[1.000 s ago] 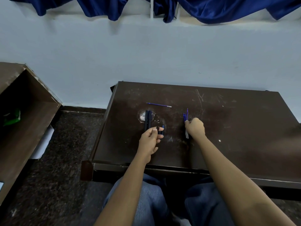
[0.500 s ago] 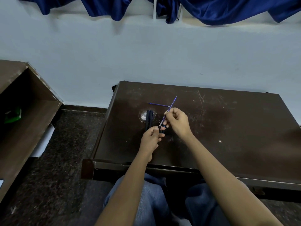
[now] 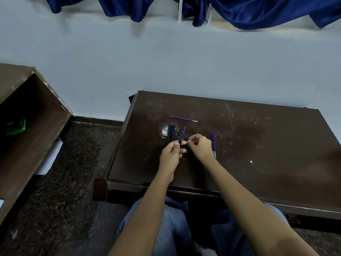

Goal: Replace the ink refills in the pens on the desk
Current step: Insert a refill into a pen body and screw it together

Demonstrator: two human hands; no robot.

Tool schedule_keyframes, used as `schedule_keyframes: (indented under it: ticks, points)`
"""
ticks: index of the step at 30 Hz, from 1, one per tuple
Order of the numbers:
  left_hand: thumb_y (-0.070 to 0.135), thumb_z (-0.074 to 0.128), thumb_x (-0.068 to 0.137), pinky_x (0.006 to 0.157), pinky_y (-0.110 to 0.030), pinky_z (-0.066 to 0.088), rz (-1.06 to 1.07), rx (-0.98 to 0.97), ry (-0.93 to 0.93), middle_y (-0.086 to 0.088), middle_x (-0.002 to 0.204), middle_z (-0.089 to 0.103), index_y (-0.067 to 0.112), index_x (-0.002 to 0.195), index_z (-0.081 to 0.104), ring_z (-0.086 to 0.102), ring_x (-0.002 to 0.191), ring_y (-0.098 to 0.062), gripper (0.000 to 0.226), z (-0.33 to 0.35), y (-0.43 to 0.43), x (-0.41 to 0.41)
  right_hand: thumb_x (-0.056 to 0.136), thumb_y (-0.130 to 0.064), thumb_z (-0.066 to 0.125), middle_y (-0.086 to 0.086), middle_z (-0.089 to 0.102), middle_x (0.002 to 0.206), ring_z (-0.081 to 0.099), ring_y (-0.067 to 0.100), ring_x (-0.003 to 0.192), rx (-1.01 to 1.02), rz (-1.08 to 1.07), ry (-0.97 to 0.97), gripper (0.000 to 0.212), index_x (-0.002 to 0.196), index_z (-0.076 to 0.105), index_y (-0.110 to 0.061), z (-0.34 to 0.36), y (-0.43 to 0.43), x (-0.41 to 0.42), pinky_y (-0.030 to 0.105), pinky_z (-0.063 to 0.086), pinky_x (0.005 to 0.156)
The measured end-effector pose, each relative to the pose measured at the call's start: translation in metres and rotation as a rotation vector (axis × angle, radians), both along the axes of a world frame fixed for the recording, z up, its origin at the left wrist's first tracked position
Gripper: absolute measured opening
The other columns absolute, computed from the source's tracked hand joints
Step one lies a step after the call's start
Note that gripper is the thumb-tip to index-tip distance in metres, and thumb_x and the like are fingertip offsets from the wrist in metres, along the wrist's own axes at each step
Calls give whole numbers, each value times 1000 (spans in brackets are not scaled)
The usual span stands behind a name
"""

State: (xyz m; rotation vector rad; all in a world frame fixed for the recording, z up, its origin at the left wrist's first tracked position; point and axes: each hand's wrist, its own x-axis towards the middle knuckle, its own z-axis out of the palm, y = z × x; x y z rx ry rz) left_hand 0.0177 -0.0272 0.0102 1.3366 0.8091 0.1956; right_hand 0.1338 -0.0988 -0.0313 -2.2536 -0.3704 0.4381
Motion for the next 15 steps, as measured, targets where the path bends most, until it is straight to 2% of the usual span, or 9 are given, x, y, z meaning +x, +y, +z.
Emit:
schedule_keyframes:
  ticks: [2, 4, 7, 10, 13, 15]
  points:
    - [24, 39, 101, 64, -14, 40, -7, 4, -4, 11, 82, 64, 31, 95, 68, 54, 66, 4, 30, 0, 0, 0, 85, -19, 65, -2, 61, 78, 59, 15, 77, -67, -10, 49, 16, 98, 63, -10, -5, 5, -1, 26, 43, 70]
    - [24, 39, 101, 63, -14, 41, -7, 0, -4, 10, 83, 64, 31, 95, 67, 54, 67, 3, 30, 0, 1, -1, 84, -18, 65, 4, 64, 86, 63, 23, 85, -130, -7, 56, 15, 96, 61, -11, -5, 9, -3, 34, 51, 76]
    - [24, 39, 101, 64, -15, 41, -6, -4, -2, 9, 82, 64, 30, 97, 68, 54, 67, 2, 29, 0, 1, -1, 85, -16, 63, 11, 66, 99, 64, 29, 93, -212, 7, 43, 15, 99, 60, -11, -2, 11, -5, 42, 54, 82]
    - [25, 39, 101, 65, -16, 41, -8, -5, -1, 8, 81, 64, 30, 98, 68, 53, 68, 1, 29, 1, 0, -2, 86, -14, 62, 13, 64, 102, 64, 32, 95, -321, 36, 6, 20, 105, 58, -9, 3, 11, -10, 39, 54, 77]
    - [25, 40, 101, 65, -16, 41, -14, 3, 0, 9, 83, 64, 31, 97, 68, 54, 68, 1, 29, 5, 0, -4, 85, -12, 65, 11, 63, 100, 64, 31, 94, -426, 92, -44, 23, 106, 56, -8, 7, 5, -18, 32, 45, 67]
    - [24, 40, 101, 64, -15, 40, -18, 18, 3, 9, 83, 64, 31, 98, 68, 54, 67, 2, 29, 9, -2, -7, 83, -12, 67, 10, 63, 97, 64, 28, 91, -360, 48, -15, 23, 104, 58, -7, 8, -2, -20, 33, 49, 68]
